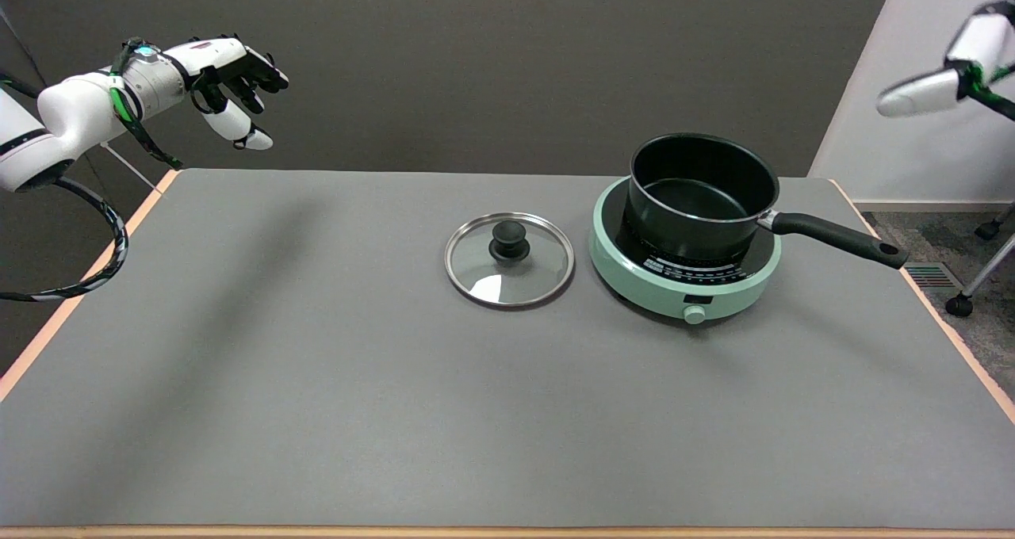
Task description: Pick up the pot.
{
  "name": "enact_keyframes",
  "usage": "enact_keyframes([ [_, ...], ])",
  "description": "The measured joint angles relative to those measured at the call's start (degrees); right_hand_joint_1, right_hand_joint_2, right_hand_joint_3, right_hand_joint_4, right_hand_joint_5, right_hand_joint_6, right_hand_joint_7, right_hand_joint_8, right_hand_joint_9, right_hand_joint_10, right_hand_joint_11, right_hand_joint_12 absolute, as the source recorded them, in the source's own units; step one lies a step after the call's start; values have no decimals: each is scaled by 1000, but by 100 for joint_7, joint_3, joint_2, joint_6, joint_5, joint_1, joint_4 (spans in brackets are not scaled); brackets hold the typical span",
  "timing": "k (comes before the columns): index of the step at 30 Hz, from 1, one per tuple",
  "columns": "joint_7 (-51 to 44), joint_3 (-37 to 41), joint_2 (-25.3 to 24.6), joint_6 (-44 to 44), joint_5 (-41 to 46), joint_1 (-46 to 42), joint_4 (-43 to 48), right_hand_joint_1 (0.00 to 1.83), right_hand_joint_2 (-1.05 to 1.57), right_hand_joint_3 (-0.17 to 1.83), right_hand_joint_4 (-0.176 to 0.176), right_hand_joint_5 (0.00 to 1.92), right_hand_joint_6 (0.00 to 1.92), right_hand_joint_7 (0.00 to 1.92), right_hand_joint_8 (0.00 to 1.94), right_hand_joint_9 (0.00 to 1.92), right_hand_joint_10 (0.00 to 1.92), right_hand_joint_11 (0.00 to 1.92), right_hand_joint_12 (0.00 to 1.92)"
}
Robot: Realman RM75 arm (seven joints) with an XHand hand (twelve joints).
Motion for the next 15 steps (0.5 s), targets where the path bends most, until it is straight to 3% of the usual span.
enact_keyframes([
  [8,-1064,578,-482,559,-44,-1089,254,1426,-1015,1012,-176,13,13,13,13,13,13,13,13],
  [15,-2230,387,-779,1194,-67,-1690,531,1423,-1013,984,-176,19,19,19,19,19,19,19,19],
])
